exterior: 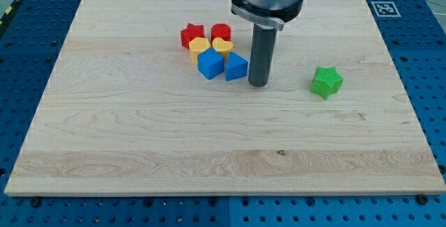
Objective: Move green star close to the yellow heart
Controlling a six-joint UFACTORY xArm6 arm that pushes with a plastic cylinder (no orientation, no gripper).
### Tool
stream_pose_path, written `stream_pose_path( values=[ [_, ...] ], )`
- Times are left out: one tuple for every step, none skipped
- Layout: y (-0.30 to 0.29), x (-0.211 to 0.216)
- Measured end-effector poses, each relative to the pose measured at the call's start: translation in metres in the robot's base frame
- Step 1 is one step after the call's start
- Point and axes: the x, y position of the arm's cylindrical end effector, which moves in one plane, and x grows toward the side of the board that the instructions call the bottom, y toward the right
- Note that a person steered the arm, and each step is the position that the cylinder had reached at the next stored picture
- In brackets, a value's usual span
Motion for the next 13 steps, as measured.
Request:
stream_pose_path(
  values=[
    [-0.002,-0.014],
    [-0.005,-0.019],
    [-0.007,-0.020],
    [0.023,-0.019],
    [0.035,0.001],
    [0.036,0.040],
    [0.074,0.056],
    [0.111,0.056],
    [0.130,0.056],
    [0.129,0.038],
    [0.126,0.018],
    [0.122,0.004],
    [0.121,-0.003]
  ],
)
